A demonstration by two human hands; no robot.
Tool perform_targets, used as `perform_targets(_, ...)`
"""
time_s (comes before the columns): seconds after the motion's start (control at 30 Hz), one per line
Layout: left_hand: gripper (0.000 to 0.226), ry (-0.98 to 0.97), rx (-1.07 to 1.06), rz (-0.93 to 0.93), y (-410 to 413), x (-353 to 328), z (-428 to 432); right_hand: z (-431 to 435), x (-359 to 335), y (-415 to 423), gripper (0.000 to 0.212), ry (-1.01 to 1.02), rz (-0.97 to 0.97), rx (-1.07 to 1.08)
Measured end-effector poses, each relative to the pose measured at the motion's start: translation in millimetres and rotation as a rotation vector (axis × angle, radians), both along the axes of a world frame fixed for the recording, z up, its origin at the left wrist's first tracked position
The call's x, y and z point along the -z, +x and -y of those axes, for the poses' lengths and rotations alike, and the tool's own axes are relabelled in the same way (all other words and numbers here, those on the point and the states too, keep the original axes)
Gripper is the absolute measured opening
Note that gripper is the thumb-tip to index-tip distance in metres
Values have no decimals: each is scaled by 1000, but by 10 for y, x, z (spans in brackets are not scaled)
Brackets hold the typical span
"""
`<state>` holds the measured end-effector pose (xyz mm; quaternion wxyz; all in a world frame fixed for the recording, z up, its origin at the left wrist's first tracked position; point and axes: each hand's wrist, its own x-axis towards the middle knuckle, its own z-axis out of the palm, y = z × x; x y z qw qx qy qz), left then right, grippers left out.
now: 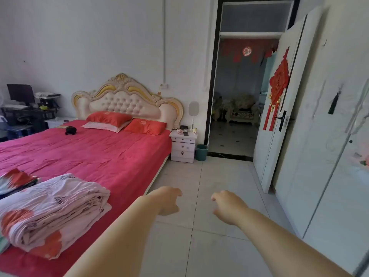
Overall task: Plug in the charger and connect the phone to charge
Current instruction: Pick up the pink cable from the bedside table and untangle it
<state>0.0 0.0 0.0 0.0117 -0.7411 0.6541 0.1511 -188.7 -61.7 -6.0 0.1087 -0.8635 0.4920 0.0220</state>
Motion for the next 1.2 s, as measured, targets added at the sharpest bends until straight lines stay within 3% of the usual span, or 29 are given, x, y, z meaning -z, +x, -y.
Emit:
perform_targets(0.5,53,85,4,-25,1240,61,2095,2084,97,1287,38,44,-48,-53)
perform_targets(0.9,55,91,-48,100,1895,-10,4454,4535,101,1980,37,36,-11,-94)
perform_targets(1.2,55,131,-64,20,2449,247,5905,6065,269,2568,35,72,-22,-107)
